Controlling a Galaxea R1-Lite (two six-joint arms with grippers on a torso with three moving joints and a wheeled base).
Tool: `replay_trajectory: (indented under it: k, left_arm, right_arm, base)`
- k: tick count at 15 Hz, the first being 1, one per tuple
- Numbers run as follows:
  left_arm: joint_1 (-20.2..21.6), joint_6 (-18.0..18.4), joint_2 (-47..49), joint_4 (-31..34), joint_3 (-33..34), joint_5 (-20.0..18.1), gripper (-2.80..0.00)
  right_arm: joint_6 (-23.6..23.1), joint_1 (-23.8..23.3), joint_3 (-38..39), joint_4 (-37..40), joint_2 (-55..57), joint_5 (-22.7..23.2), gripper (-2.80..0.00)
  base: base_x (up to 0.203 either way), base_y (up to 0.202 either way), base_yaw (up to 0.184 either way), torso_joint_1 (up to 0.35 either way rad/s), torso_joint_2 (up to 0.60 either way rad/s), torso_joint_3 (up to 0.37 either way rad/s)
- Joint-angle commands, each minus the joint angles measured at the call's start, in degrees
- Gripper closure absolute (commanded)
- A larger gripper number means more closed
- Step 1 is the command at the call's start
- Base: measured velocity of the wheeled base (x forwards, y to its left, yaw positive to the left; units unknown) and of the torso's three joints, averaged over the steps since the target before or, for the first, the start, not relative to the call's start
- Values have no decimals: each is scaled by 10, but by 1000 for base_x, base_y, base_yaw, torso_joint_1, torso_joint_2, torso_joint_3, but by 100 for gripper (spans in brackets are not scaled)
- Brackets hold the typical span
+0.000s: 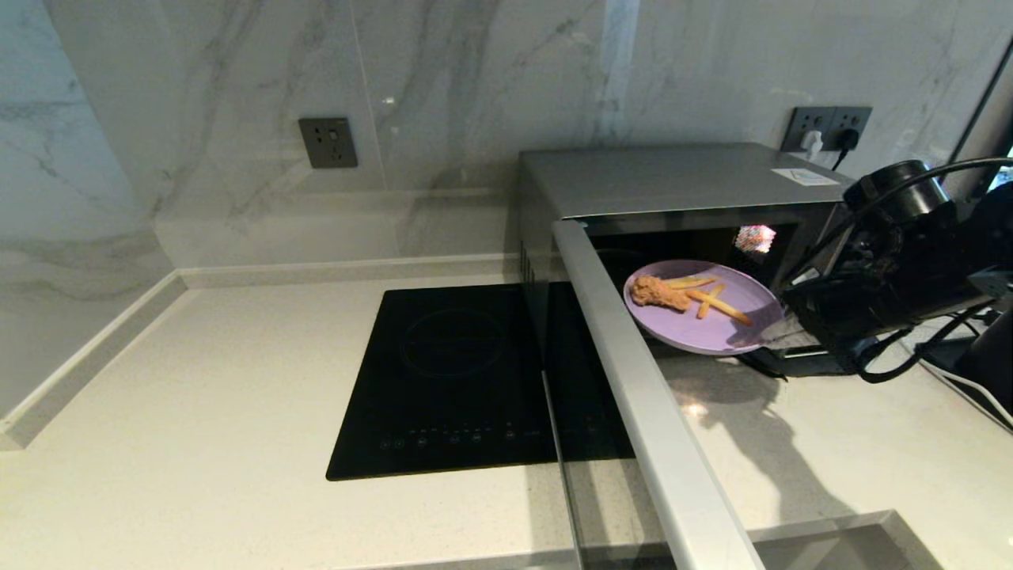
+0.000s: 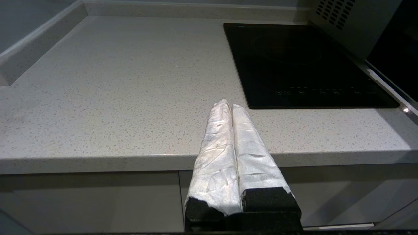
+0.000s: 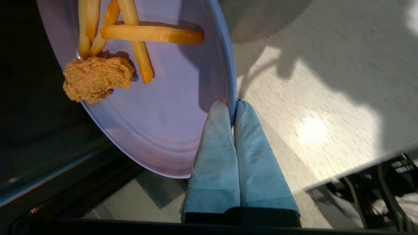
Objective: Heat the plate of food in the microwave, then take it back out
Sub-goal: Put the plate in the microwave oven
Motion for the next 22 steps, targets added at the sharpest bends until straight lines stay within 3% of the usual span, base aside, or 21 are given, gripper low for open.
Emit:
replay_trajectory:
  k: [1, 6, 8, 22]
  left_arm:
    - [0, 0, 1, 0, 0, 0, 0]
    - [0, 0, 1, 0, 0, 0, 0]
    - [0, -1, 1, 0, 0, 0, 0]
    - [0, -1, 1, 0, 0, 0, 0]
  right_arm:
    - [1, 7, -15, -46, 52, 2, 0]
    - [0, 16, -77, -72, 128, 15, 0]
    - [-24, 16, -95, -72, 143, 35, 0]
    - [-44, 7, -166, -73, 228, 31, 0]
  base:
    - [0, 0, 0, 0, 0, 0]
    - [0, 0, 0, 0, 0, 0]
    - [0, 0, 0, 0, 0, 0]
    - [0, 0, 0, 0, 0, 0]
